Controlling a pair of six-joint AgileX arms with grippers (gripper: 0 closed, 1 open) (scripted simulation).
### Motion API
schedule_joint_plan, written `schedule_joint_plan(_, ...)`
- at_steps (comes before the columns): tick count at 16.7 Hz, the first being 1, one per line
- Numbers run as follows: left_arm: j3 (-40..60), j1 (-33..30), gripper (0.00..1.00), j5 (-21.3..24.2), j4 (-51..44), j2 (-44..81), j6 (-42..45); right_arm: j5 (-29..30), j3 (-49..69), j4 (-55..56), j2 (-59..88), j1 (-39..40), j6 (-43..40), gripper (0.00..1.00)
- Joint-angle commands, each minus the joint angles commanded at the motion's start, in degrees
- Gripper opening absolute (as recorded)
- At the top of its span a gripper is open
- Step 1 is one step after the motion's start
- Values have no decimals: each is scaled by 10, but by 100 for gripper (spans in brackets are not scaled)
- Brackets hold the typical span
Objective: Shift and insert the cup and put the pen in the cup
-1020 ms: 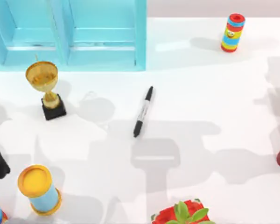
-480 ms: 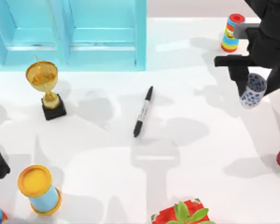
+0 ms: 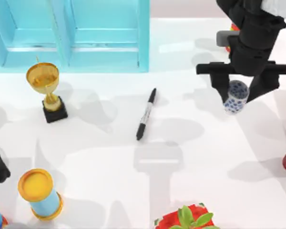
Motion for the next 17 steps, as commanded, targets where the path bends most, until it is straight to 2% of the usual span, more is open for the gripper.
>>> schedule_joint_plan(6,0,0,100,0,0,0,0,1,-68,87,12,3,1,0)
schedule_joint_plan(10,0,0,100,0,0,0,0,2,-74,93,15,3,1,0)
schedule_joint_plan(17,0,0,100,0,0,0,0,2,-74,93,15,3,1,53)
